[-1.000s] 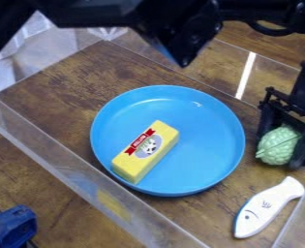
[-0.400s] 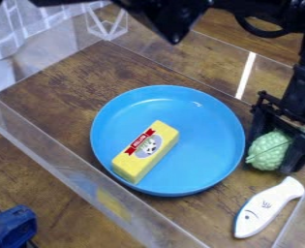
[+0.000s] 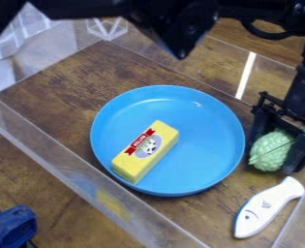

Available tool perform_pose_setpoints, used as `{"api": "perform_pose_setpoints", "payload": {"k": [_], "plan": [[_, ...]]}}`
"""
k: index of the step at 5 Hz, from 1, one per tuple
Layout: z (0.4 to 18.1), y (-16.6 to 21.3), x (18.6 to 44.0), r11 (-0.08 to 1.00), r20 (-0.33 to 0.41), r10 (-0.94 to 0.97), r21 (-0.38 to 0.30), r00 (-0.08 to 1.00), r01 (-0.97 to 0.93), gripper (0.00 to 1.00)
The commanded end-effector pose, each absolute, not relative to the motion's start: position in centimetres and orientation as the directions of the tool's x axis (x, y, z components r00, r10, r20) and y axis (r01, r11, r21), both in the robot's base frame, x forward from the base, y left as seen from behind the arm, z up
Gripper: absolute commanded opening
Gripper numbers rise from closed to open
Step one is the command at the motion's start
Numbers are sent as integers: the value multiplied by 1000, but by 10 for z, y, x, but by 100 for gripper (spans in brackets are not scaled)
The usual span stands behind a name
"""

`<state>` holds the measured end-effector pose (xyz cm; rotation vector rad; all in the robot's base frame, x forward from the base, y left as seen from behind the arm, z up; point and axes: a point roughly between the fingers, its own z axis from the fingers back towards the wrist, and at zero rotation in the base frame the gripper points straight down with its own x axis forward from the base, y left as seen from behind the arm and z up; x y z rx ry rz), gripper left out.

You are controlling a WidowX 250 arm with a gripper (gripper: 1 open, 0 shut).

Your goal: Put the green object in the blue tray

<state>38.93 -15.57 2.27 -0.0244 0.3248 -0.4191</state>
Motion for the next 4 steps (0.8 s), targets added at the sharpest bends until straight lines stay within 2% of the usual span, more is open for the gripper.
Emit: {"api": "perform_pose_setpoints", "payload": {"k": [1, 3, 4], "plan": [[24, -166, 389, 917, -306, -396, -81, 866, 391, 0], [17, -169, 401, 938, -320, -344, -82, 883, 336, 0], [19, -172, 402, 910, -321, -410, -85, 854, 405, 0]]}}
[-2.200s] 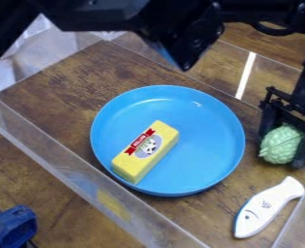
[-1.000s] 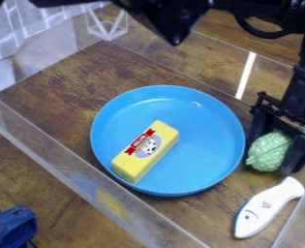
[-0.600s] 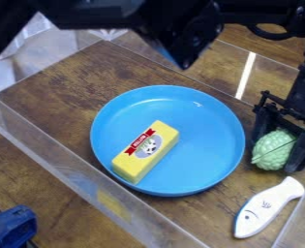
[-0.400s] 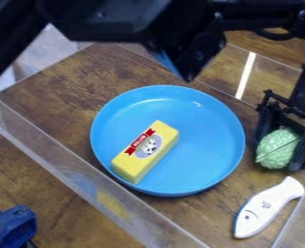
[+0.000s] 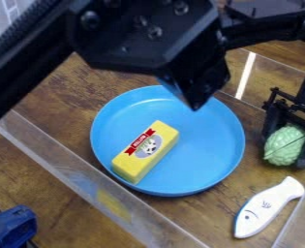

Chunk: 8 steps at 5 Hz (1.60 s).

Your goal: Put the green object in the blue tray

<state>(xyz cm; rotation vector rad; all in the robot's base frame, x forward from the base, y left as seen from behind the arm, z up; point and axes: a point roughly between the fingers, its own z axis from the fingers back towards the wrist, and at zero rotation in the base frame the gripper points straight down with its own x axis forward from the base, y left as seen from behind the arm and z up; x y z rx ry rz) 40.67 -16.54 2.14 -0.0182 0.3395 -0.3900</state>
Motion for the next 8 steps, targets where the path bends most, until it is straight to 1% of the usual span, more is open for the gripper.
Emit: {"api": "perform_pose_setpoints", "payload": {"k": [1, 2, 4, 6, 7, 8], "plan": [[21, -175, 404, 875, -324, -477, -90, 817, 475, 0], [18, -167, 403, 909, -332, -415, -99, 847, 406, 100], [14, -176, 404, 957, -355, -289, -110, 889, 268, 100], [11, -177, 394, 951, -379, -309, -108, 872, 290, 100], [11, -178, 403, 957, -390, -291, -108, 874, 270, 100], [11, -177, 417, 961, -403, -277, -115, 872, 252, 100]]}}
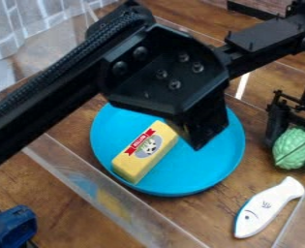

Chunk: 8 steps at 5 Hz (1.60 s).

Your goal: Put the green object in the blue tray

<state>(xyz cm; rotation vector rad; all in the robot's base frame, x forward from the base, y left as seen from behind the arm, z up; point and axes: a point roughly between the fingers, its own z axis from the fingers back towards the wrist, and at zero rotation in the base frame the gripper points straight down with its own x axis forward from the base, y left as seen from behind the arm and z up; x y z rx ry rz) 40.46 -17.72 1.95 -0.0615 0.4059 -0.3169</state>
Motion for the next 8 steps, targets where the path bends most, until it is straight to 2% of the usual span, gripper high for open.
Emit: {"api": "perform_pose_setpoints", "payload": {"k": [1, 2, 8], "plan": [[10, -176, 425, 967, -415, -257, -113, 873, 230, 100], [10, -175, 434, 972, -427, -236, -111, 873, 209, 100], [5, -131, 413, 979, -487, -203, -83, 850, 186, 100]]}}
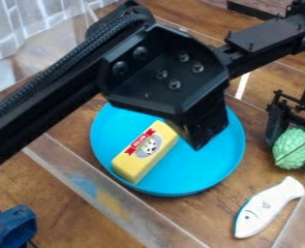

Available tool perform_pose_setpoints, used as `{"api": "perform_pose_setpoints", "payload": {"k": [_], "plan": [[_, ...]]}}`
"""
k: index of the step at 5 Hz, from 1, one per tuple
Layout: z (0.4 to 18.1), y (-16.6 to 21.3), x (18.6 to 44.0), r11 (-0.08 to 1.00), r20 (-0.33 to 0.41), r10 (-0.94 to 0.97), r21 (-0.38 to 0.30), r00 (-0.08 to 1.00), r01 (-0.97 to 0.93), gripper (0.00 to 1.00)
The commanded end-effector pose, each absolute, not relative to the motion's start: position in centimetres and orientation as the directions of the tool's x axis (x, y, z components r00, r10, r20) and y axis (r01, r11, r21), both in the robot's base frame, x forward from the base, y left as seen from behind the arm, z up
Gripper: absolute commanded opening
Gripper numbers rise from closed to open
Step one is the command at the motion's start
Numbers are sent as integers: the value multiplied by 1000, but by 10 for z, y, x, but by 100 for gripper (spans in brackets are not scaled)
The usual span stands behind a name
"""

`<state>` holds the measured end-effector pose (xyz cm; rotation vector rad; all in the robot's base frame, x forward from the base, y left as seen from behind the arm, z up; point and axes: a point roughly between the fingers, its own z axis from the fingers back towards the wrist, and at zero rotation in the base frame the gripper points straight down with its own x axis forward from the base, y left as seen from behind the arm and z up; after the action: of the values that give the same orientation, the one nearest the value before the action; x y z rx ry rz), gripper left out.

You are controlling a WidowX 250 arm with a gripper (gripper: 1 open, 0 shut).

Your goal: Put the green object in the blue tray

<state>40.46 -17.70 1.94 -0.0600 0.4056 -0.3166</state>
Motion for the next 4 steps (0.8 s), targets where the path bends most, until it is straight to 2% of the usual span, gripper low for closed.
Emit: {"api": "perform_pose_setpoints", "payload": {"k": [1, 4], "plan": [[5, -123, 409, 980, -497, -197, -77, 845, 183, 100], [4, -99, 409, 990, -524, -141, -59, 840, 129, 100]]}}
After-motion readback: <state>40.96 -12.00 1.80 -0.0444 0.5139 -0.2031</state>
